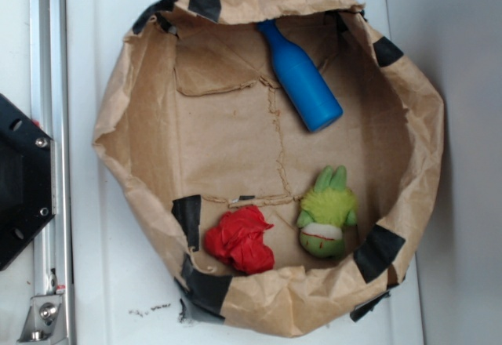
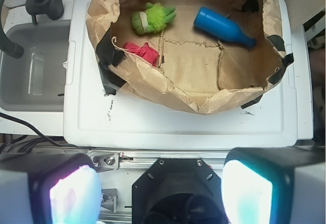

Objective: Grab the red paper.

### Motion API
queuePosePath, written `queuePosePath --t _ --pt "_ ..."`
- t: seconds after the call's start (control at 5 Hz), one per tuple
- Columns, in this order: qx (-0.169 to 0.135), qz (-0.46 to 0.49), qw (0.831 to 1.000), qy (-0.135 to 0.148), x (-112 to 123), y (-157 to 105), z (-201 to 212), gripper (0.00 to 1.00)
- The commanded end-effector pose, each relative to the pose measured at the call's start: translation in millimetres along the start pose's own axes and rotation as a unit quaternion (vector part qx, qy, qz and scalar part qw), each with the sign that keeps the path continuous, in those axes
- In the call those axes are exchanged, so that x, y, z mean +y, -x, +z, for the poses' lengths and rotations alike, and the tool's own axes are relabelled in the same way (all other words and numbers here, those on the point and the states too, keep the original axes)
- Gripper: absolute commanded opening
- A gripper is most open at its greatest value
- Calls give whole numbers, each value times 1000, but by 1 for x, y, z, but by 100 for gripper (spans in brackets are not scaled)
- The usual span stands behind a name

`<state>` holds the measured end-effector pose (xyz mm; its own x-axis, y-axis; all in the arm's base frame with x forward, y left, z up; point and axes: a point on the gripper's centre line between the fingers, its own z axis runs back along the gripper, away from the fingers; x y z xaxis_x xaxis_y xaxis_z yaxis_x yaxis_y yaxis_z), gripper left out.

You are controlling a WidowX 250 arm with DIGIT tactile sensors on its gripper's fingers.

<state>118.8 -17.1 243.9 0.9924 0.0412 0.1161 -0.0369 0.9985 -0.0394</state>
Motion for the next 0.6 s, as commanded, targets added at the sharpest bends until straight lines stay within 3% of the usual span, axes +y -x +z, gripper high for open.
queuePosePath --t 0.0,0.2,0.4 --pt "0 0 1000 0 0 0 0 100" --pt "-32 25 999 17 10 -50 -6 100" --pt "-37 38 998 22 28 -100 -16 100"
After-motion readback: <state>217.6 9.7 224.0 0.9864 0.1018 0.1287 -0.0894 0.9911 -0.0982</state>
